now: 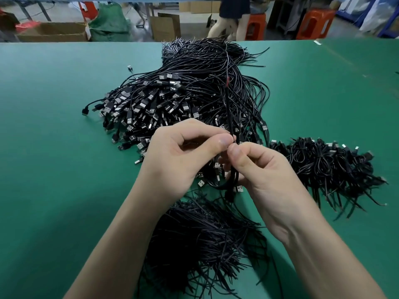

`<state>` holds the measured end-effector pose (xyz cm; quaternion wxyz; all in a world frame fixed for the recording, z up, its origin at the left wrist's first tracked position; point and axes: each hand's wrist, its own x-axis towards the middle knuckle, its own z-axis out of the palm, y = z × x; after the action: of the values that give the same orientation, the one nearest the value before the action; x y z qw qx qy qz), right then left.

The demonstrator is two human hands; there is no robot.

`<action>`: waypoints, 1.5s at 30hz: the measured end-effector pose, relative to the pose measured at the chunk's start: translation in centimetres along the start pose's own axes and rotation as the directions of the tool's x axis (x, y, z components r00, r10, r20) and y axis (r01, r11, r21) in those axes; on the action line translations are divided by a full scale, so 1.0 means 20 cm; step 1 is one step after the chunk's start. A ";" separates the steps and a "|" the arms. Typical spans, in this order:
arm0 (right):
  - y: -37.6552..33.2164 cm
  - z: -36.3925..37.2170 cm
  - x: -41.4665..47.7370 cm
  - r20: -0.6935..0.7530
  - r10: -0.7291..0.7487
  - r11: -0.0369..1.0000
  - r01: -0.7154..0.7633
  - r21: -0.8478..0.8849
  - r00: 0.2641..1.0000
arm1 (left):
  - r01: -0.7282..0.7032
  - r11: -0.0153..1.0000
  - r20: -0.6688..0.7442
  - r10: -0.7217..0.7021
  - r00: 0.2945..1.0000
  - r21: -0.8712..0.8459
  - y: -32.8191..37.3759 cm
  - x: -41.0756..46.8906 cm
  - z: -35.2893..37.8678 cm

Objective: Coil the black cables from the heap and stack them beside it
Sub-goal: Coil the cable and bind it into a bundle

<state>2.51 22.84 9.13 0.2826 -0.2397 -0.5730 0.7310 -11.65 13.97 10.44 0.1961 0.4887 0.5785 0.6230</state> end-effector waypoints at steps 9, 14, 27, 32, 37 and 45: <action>0.03 0.08 -0.02 0.120 0.078 0.995 -0.085 0.053 0.990 | 0.026 0.997 -0.068 -0.031 0.997 -0.068 0.00 -0.01 0.02; 0.03 0.09 -0.04 0.302 0.154 0.984 -0.175 0.044 0.941 | 0.056 0.995 -0.080 -0.062 0.995 -0.078 -0.01 -0.01 0.02; 0.04 -0.01 0.01 0.062 -0.019 0.652 0.060 -0.756 0.998 | -0.095 0.913 -0.251 0.208 0.945 0.396 0.07 0.00 -0.06; 0.02 0.04 0.00 0.126 -0.033 0.085 0.129 -0.988 0.991 | -0.431 0.607 0.229 0.383 0.895 0.668 0.13 0.01 -0.01; 0.02 0.01 0.00 0.194 0.026 -0.075 0.196 -0.978 0.981 | -0.083 0.652 0.368 -0.313 0.876 0.753 0.05 -0.04 0.05; 0.03 -0.09 0.04 0.294 0.044 0.112 0.287 -0.951 0.955 | -0.071 0.627 0.362 -0.350 0.864 0.776 -0.03 -0.03 0.00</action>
<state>3.08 24.41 8.08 0.0378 -0.2240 -0.9598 0.1651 -11.67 13.66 9.60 0.1563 0.6149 0.7566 0.1581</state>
